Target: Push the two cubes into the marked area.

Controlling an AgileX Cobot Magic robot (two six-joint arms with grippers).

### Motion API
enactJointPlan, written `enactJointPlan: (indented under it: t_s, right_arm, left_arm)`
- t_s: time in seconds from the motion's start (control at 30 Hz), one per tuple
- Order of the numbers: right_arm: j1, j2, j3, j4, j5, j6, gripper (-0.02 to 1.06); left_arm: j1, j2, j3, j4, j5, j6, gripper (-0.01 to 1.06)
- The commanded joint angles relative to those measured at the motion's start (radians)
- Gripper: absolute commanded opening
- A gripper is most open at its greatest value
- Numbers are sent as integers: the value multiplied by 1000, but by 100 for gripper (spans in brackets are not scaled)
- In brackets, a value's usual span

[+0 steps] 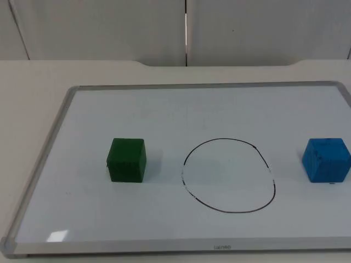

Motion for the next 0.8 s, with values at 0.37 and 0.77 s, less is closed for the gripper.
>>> enactJointPlan:
  t_s: [0.37,0.77]
  right_arm:
    - [-6,-5,3,4,-4,-2,105]
    - [-6,-5,3,4,-4,-2,105]
  left_arm:
    - [2,-4,4,-45,-13,-2,105]
    - [2,38,-36,-106,-47,24,105]
